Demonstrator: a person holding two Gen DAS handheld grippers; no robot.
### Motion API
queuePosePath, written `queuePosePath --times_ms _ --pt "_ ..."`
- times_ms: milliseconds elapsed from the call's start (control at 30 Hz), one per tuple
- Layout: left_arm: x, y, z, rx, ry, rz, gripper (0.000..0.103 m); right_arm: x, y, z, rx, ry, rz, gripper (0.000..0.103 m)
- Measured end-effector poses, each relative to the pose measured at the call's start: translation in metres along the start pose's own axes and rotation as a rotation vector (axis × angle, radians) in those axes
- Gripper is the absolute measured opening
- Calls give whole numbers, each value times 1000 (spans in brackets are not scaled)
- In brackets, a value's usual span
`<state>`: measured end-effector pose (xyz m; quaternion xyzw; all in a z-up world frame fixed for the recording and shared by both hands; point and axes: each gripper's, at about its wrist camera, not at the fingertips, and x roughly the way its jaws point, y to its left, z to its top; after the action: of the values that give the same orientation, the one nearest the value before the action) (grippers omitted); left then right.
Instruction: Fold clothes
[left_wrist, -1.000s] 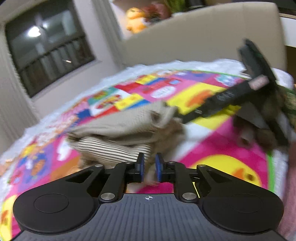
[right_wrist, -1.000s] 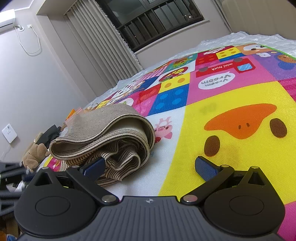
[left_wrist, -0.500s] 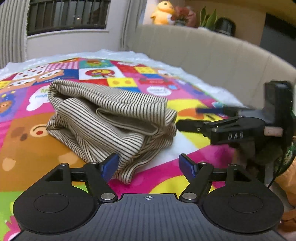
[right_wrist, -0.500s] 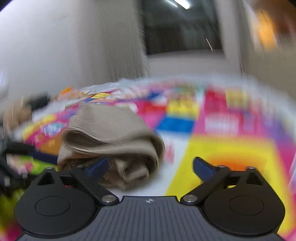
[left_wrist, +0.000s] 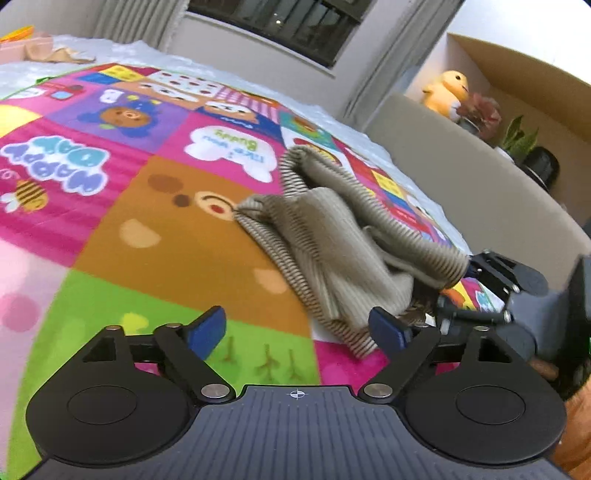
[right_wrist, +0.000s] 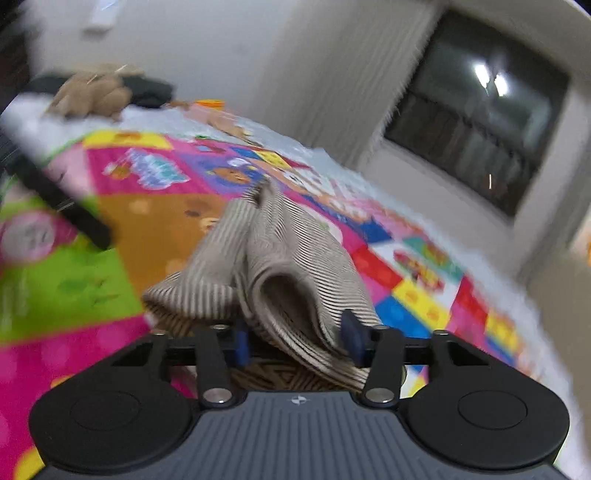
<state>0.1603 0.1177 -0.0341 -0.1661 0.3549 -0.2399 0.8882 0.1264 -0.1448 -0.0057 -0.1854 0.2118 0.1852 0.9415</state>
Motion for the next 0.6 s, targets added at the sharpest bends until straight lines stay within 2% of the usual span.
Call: queuePosePath --times_ms 33,67,133,233,367,400,533,600 --pt "-2 3 0 -7 -2 -5 94 3 -4 3 30 6 3 20" --pt "-3 6 -1 -15 -3 -10 94 6 -8 7 61 12 6 17" --pt "-2 11 -1 -28 -2 -19 94 12 -15 14 115 22 13 15" --pt "-5 16 -3 -47 -6 -26 94 11 3 31 81 -3 52 14" --pt "-12 24 -4 -69 -23 -30 95 11 29 52 24 -33 99 13" --pt "-14 27 -4 -75 -27 -29 95 15 46 48 -50 -25 88 14" --pt "-21 34 -1 -85 -35 -44 95 35 85 21 -168 34 96 19" --pt "-19 29 -1 -42 -31 -72 92 30 75 20 -109 28 99 23"
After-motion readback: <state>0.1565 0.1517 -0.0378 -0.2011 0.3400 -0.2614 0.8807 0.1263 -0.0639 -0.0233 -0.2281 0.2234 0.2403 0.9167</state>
